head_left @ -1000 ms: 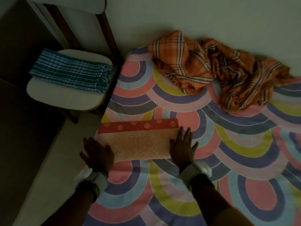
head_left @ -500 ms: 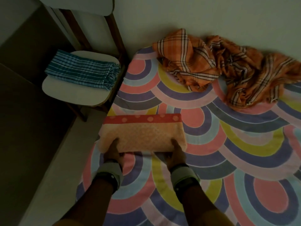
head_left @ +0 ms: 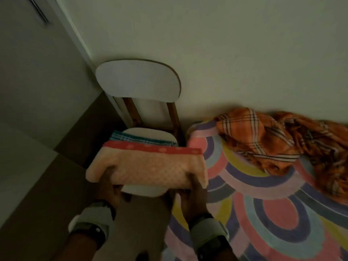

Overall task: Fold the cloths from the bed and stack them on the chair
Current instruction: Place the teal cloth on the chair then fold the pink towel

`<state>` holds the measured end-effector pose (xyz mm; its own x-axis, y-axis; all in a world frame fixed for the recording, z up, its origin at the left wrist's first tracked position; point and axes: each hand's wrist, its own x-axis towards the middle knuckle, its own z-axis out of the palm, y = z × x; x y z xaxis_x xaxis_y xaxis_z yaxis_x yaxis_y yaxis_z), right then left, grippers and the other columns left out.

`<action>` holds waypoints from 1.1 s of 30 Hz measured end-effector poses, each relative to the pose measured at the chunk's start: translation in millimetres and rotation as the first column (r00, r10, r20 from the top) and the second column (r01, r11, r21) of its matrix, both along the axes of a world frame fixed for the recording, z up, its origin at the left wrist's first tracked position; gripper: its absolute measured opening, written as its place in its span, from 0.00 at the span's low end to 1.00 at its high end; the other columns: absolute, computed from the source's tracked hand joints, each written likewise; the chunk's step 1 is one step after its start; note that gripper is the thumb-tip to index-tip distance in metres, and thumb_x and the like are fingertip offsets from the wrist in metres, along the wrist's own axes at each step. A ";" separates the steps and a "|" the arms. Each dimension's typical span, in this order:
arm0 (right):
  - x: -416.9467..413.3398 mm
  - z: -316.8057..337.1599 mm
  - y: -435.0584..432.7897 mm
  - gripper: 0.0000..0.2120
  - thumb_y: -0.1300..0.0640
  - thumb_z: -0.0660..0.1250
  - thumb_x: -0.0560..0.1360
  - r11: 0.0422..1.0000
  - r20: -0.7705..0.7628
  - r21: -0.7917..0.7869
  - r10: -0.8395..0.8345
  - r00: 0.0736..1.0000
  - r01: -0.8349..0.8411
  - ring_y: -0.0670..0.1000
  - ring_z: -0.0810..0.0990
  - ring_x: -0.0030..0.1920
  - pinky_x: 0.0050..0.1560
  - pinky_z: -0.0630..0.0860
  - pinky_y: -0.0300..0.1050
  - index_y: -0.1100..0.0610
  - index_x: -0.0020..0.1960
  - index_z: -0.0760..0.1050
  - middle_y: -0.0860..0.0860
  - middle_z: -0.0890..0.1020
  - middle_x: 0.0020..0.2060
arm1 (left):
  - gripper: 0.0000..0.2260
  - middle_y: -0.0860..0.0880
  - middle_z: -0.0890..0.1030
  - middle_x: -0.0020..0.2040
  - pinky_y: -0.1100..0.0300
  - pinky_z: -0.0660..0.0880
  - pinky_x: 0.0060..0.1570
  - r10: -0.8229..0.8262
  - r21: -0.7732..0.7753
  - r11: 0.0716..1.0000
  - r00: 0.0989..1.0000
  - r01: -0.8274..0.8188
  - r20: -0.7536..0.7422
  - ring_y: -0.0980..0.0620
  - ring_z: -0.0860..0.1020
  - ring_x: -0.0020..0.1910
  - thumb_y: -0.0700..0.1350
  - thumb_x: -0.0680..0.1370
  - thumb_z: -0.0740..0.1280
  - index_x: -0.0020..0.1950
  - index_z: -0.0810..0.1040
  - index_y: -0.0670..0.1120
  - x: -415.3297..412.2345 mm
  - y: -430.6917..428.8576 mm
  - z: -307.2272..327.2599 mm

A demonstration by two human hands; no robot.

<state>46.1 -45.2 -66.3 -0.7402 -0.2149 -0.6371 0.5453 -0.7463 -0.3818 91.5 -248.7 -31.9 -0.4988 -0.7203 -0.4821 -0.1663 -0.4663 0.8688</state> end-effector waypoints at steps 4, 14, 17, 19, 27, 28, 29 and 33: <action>-70.9 -16.3 -101.4 0.37 0.52 0.78 0.62 0.997 -0.101 0.015 -0.079 0.992 0.081 0.60 0.76 0.62 0.54 0.78 0.59 0.47 0.68 0.68 0.53 0.76 0.65 | 0.09 0.61 0.80 0.49 0.65 0.72 0.57 -0.109 0.013 0.994 0.988 0.111 -0.108 0.65 0.76 0.46 0.43 0.81 0.57 0.48 0.71 0.57 -78.8 -103.2 -28.5; -89.1 -142.3 -201.4 0.32 0.57 0.76 0.64 0.964 0.133 0.199 -0.204 0.970 0.176 0.63 0.73 0.61 0.56 0.76 0.62 0.49 0.65 0.69 0.56 0.72 0.66 | 0.26 0.46 0.71 0.67 0.49 0.72 0.53 -0.225 0.210 0.956 0.971 0.205 0.076 0.42 0.72 0.62 0.48 0.77 0.64 0.74 0.59 0.51 -146.3 -215.7 -164.2; -78.1 -152.4 -199.9 0.34 0.55 0.78 0.62 0.934 0.154 0.335 -0.184 0.971 0.123 0.61 0.73 0.61 0.59 0.74 0.59 0.49 0.65 0.68 0.54 0.72 0.64 | 0.29 0.45 0.68 0.71 0.48 0.72 0.56 -0.185 0.178 0.970 0.979 0.168 0.086 0.41 0.71 0.65 0.47 0.76 0.67 0.74 0.58 0.52 -134.1 -220.3 -185.1; -79.2 -150.0 -201.9 0.28 0.60 0.73 0.69 0.889 0.147 0.431 -0.237 0.960 0.153 0.59 0.74 0.59 0.57 0.75 0.58 0.51 0.65 0.65 0.54 0.72 0.62 | 0.33 0.46 0.64 0.73 0.46 0.69 0.63 -0.142 0.094 0.987 0.984 0.132 0.111 0.42 0.66 0.69 0.47 0.74 0.69 0.75 0.55 0.51 -134.8 -220.6 -180.5; -76.8 -98.7 -218.8 0.32 0.47 0.60 0.76 -0.061 -0.238 0.964 0.239 0.941 0.259 0.62 0.60 0.73 0.73 0.57 0.60 0.62 0.74 0.58 0.62 0.61 0.73 | 0.31 0.34 0.61 0.72 0.46 0.55 0.71 -0.330 -0.795 0.339 0.855 0.503 0.400 0.38 0.59 0.72 0.48 0.76 0.64 0.73 0.56 0.38 -126.5 -168.2 -132.1; -81.1 -101.7 -219.8 0.33 0.43 0.54 0.76 -0.146 -0.162 0.958 0.441 0.883 0.249 0.60 0.55 0.75 0.75 0.50 0.58 0.61 0.75 0.57 0.60 0.57 0.75 | 0.29 0.34 0.64 0.71 0.46 0.56 0.69 -0.427 -0.821 0.142 0.783 0.553 0.453 0.39 0.59 0.70 0.50 0.77 0.60 0.72 0.58 0.37 -130.3 -158.9 -136.4; -85.4 -108.0 -223.6 0.32 0.42 0.50 0.76 -0.214 -0.035 0.954 0.613 0.790 0.209 0.58 0.50 0.76 0.74 0.43 0.56 0.57 0.76 0.55 0.57 0.51 0.76 | 0.27 0.34 0.67 0.70 0.45 0.58 0.67 -0.486 -0.793 -0.027 0.685 0.609 0.542 0.41 0.60 0.69 0.53 0.78 0.56 0.71 0.60 0.37 -133.9 -157.8 -145.6; -100.4 -153.6 -204.1 0.28 0.40 0.52 0.77 -0.454 0.262 0.847 0.809 0.526 0.277 0.60 0.57 0.74 0.72 0.45 0.65 0.47 0.74 0.59 0.57 0.60 0.75 | 0.28 0.39 0.69 0.70 0.41 0.67 0.64 -0.406 -0.571 -0.339 0.431 0.747 0.805 0.45 0.60 0.69 0.57 0.80 0.44 0.70 0.65 0.41 -140.8 -151.9 -178.3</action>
